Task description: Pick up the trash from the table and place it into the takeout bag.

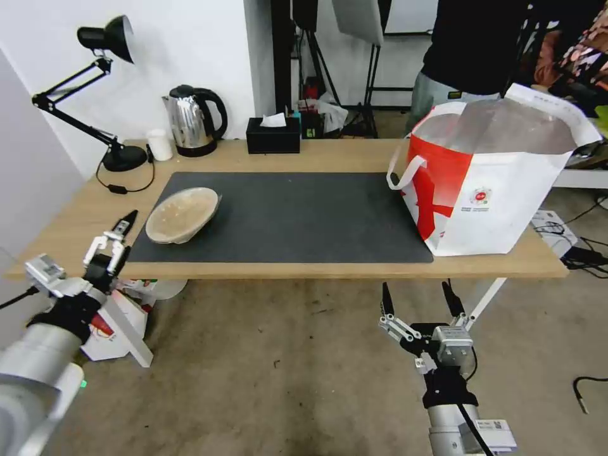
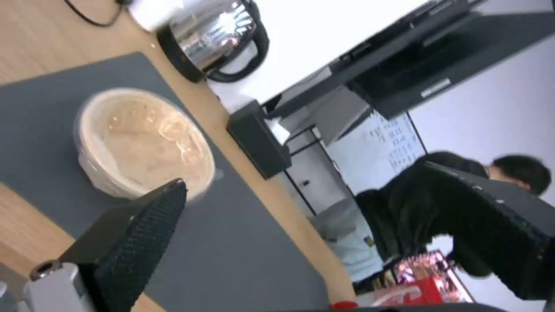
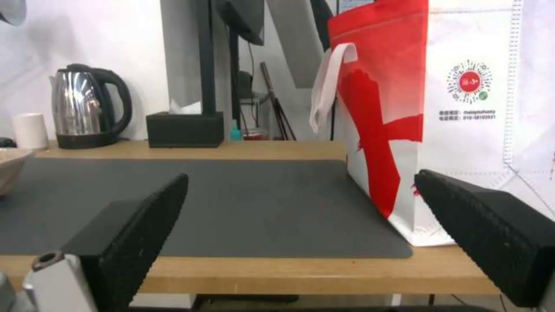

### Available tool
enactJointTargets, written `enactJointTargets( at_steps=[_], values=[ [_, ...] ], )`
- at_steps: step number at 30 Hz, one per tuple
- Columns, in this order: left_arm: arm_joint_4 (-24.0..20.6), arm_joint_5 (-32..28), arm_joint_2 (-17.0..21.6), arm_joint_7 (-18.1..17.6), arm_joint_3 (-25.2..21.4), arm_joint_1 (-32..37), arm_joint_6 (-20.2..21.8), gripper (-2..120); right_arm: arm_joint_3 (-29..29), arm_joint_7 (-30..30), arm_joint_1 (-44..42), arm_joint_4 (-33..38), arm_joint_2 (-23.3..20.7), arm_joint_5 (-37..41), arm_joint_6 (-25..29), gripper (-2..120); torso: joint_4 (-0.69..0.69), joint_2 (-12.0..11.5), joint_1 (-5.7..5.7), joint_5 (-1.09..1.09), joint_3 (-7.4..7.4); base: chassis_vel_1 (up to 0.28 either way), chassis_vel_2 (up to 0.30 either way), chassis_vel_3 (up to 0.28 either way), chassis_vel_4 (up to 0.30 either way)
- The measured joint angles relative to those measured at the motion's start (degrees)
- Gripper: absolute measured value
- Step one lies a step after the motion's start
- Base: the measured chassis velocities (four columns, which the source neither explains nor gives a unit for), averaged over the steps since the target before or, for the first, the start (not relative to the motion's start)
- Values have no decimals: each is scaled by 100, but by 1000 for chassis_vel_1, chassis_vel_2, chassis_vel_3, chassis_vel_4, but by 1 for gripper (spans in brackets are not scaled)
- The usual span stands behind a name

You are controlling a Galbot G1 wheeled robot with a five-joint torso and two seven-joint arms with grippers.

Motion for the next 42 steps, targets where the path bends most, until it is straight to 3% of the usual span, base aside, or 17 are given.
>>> enactJointTargets(
  at_steps=[8, 11, 12, 15, 17, 18, 19, 42],
  values=[
    [244, -709, 288, -604, -205, -279, 215, 100, 0, 0, 0, 0, 0, 0, 0, 100, 1, 0, -1, -2, 0, 0, 0, 0, 0],
    [496, -1370, 536, -1225, -378, -516, 452, 100, 0, 0, -1, 0, 0, 0, 0, 100, -1, 0, 0, -4, 0, 0, 0, 0, 0],
    [496, -1370, 536, -1225, -378, -516, 452, 100, 0, 0, -1, 0, 0, 0, 0, 100, -1, 0, 0, -4, 0, 0, 0, 0, 0],
    [713, -1958, 758, -1771, -530, -731, 666, 100, 0, 0, 0, 0, 0, 0, 0, 100, 0, 0, -1, -2, 0, 0, 0, 0, 0],
    [765, -2094, 810, -1898, -560, -785, 718, 100, 0, 1, 0, 0, 1, 0, 0, 100, -1, 0, -1, -2, 0, 0, 0, 0, 0],
    [871, -2197, 883, -2029, -519, -872, 803, 100, 0, 0, -1, 0, -1, 0, 0, 100, 4, 0, -1, -1, 0, 0, 0, 0, 0],
    [982, -2282, 965, -2153, -441, -993, 896, 100, 0, 0, 0, 0, -1, 0, 0, 100, -2, 0, -1, -4, 0, 0, 0, 0, 0],
    [1193, -2396, 1312, -2206, -222, -1240, 1163, 100, 0, 0, 0, 0, 0, 0, 0, 100, -1, 0, 0, -2, 0, 0, 0, 0, 0]
  ],
)
